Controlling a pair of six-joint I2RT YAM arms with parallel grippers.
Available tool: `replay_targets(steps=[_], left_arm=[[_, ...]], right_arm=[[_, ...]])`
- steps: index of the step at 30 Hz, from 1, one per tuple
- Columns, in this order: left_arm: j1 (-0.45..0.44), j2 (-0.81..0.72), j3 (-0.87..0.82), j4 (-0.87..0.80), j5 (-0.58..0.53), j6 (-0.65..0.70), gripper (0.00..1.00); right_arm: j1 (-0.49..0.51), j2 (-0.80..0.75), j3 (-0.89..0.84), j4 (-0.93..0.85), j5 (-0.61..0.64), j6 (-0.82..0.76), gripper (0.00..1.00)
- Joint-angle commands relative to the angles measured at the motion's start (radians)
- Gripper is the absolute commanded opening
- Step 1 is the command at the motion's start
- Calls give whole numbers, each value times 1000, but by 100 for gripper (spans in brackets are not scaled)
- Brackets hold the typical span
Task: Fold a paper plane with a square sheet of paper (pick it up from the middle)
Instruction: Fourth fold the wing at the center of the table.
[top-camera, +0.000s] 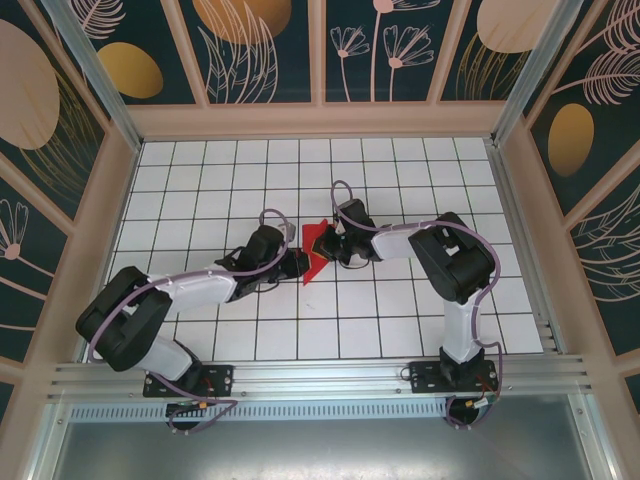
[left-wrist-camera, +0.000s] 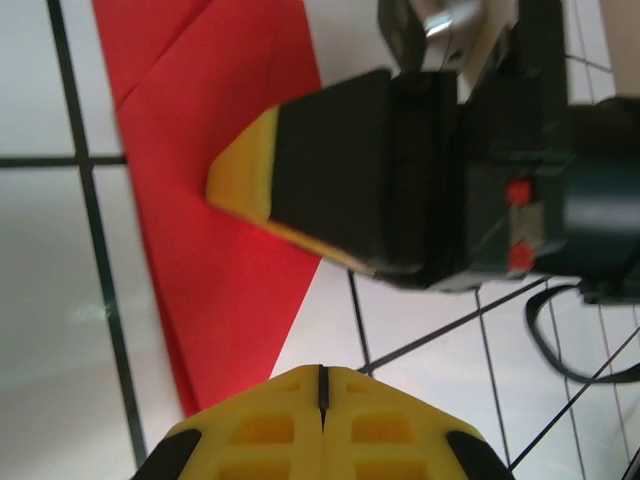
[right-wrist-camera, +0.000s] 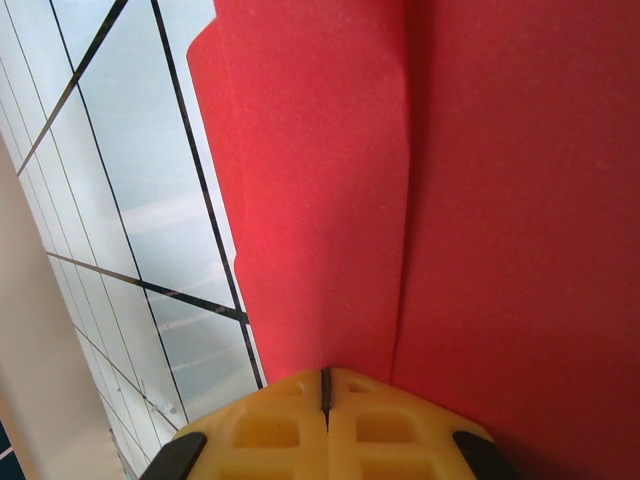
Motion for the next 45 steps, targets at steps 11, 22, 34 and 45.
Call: replay_targets(steps=[11, 22, 34, 45], left_arm=[[3, 120, -25, 10, 37, -28, 2], [2, 154, -74, -11, 39, -16, 0], [2, 172, -82, -10, 35, -5, 0], [2, 165, -85, -4, 35, -10, 0]], right_arm=[[-21, 85, -15, -113, 130, -1, 0], [-23, 36, 14, -101, 88, -38, 0], [36, -113, 1, -116, 1, -68, 0], [94, -64, -38, -76, -49, -5, 0]])
